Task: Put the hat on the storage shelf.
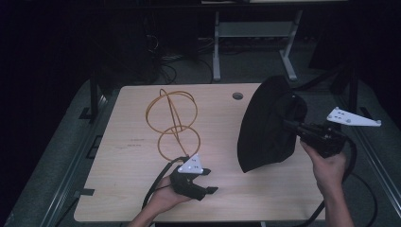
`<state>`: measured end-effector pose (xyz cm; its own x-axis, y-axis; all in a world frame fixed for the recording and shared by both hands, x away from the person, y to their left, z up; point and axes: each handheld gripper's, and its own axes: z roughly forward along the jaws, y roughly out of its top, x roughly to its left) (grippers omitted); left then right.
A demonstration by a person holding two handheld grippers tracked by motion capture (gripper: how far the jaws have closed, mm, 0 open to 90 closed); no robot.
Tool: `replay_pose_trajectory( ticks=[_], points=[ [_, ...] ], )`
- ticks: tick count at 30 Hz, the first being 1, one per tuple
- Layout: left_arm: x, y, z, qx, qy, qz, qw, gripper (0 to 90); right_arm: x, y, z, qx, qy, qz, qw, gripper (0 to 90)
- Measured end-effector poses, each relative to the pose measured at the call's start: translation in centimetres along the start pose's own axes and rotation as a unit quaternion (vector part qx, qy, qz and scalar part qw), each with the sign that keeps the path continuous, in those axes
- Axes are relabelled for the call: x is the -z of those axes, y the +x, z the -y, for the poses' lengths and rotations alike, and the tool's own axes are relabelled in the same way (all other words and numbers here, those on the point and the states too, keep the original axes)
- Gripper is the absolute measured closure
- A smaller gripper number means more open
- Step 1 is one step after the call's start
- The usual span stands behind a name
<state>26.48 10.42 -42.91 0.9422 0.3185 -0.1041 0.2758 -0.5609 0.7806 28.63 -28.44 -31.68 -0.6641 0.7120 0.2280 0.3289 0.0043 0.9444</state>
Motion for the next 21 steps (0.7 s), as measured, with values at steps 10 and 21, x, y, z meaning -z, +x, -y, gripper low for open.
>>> replay_pose_trajectory(
  ticks=[10, 21],
  points=[
    [0.0, 0.1, 0.4, 0.003, -0.008, -0.008, 0.9999, 27.3, -1.2, 0.7, -1.9, 0.021, 0.007, -0.015, 0.9996, 88.4],
    [0.0, 0.0, 0.5, 0.0, -0.008, -0.01, 0.9999, 26.1, -2.1, 1.3, -3.3, 0.035, 0.009, -0.026, 0.999, 88.4]
  ],
)
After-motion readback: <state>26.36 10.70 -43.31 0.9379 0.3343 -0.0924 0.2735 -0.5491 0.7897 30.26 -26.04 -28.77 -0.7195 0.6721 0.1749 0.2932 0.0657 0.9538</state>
